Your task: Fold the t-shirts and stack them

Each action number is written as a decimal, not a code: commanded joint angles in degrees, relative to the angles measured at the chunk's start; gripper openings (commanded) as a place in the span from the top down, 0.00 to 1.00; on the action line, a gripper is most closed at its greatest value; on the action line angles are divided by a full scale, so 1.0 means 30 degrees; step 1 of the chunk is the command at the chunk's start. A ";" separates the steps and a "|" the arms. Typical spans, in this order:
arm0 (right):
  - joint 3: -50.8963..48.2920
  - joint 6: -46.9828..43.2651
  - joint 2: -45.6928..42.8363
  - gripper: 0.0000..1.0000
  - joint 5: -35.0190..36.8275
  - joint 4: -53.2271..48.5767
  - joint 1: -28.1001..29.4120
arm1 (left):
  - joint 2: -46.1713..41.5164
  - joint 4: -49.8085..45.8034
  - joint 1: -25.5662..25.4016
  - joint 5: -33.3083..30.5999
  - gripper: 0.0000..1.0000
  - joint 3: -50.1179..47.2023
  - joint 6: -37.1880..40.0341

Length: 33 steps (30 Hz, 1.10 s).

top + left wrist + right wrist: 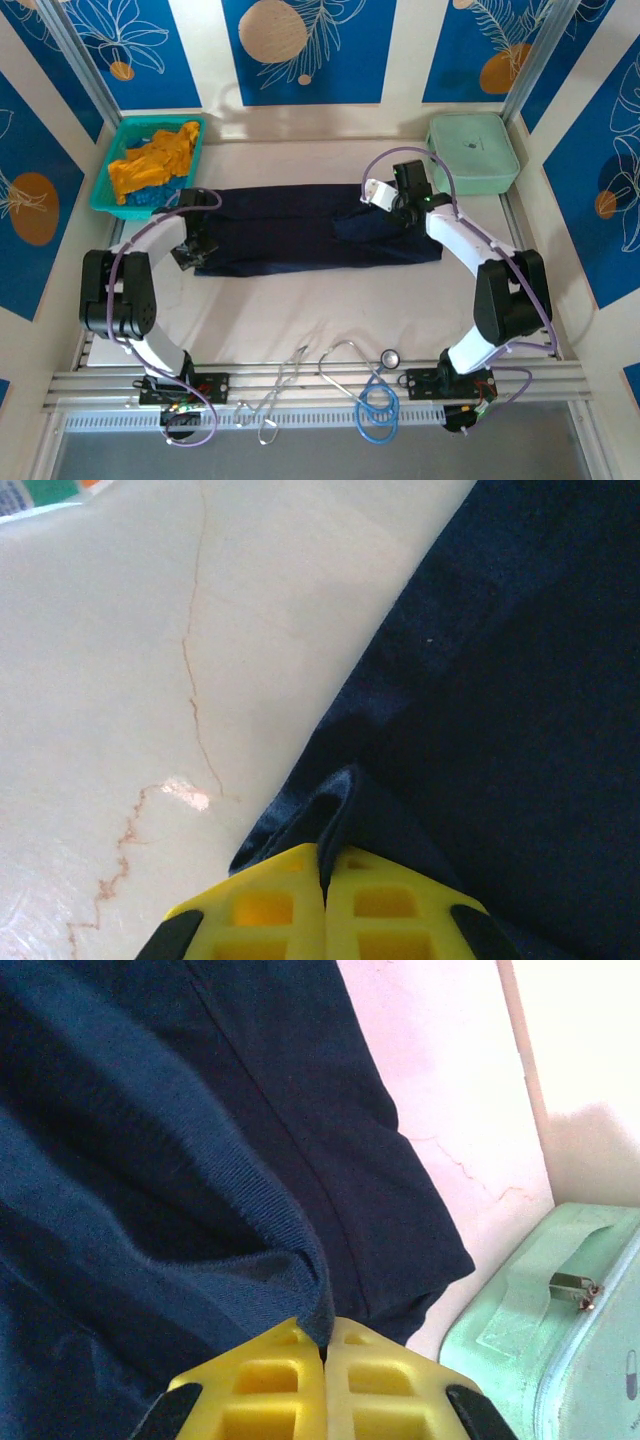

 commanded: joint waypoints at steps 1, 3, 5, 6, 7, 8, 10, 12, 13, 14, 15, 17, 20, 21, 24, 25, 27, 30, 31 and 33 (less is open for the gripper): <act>0.0935 0.0551 0.0644 1.00 -0.0410 0.0651 -0.0133 | 0.0420 0.0008 0.0297 -0.0466 0.93 0.0688 0.0403; 0.1162 0.0777 0.1098 1.00 -0.0243 0.0918 -0.0164 | 0.0512 0.0086 0.0326 -0.0517 0.77 0.0695 0.0498; 0.1428 0.0897 0.1682 1.00 -0.0161 0.1276 -0.0139 | 0.0564 0.0110 0.0327 -0.0537 0.58 0.0695 0.0601; 0.1590 0.0941 0.1927 1.00 -0.0143 0.1448 -0.0164 | 0.0570 0.0105 0.0355 -0.0561 0.51 0.0695 0.0635; 0.1753 0.0978 0.2265 1.00 -0.0173 0.1571 -0.0150 | 0.0538 0.0146 0.0356 -0.0579 0.44 0.0666 0.0664; 0.2002 0.0973 0.2631 1.00 -0.0221 0.1702 -0.0164 | 0.0530 0.0161 0.0356 -0.0608 0.37 0.0608 0.0708; 0.2487 0.0974 0.3402 1.00 -0.0202 0.1861 -0.0194 | 0.0503 0.0161 0.0356 -0.0671 0.26 0.0550 0.0724; 0.3107 0.0943 0.4296 1.00 0.0103 0.1947 -0.0183 | 0.0472 0.0110 0.0385 -0.0755 0.18 0.0498 0.0774; 0.3454 0.0918 0.4804 1.00 0.0314 0.1977 -0.0189 | 0.0406 0.0059 0.0414 -0.0813 0.15 0.0454 0.0804; 0.3819 0.0929 0.5275 1.00 0.0584 0.2029 -0.0219 | 0.0348 0.0015 0.0414 -0.0886 0.12 0.0419 0.0838; 0.4112 0.0943 0.5680 1.00 0.0773 0.2059 -0.0223 | 0.0304 -0.0014 0.0444 -0.0944 0.10 0.0378 0.0854; 0.4730 0.1100 0.6521 1.00 0.1204 0.2089 -0.0260 | 0.0007 -0.0145 0.0473 -0.1133 0.02 0.0245 0.0879; 0.5596 0.1503 0.7652 1.00 0.1662 0.2168 -0.0316 | -0.0536 -0.0294 0.0502 -0.1335 0.00 0.0010 0.0948; 0.5851 0.1626 0.7978 1.00 0.1798 0.2176 -0.0317 | -0.0751 -0.0330 0.0502 -0.1370 0.01 -0.0035 0.0989; 0.6607 0.1958 0.9088 1.00 0.2419 0.2437 -0.0313 | -0.1395 -0.0507 0.0502 -0.1456 0.01 -0.0225 0.1095; 0.6918 0.2117 0.9482 1.00 0.2695 0.2475 -0.0333 | -0.1658 -0.0602 0.0502 -0.1486 0.01 -0.0242 0.1147; 0.7515 0.2543 1.0132 1.00 0.3253 0.2528 -0.0393 | -0.2164 -0.0751 0.0502 -0.1537 0.01 -0.0271 0.1240; 0.8203 0.3442 1.0869 1.00 0.3747 0.2601 -0.0485 | -0.3078 -0.0816 0.0502 -0.1475 0.01 -0.0243 0.1549; 0.8408 0.3750 1.1092 1.00 0.3901 0.2563 -0.0506 | -0.3430 -0.0815 0.0502 -0.1394 0.00 -0.0242 0.1633; 0.8831 0.4347 1.1569 1.00 0.4306 0.2423 -0.0514 | -0.4052 -0.0812 0.0502 -0.1177 0.01 -0.0238 0.1895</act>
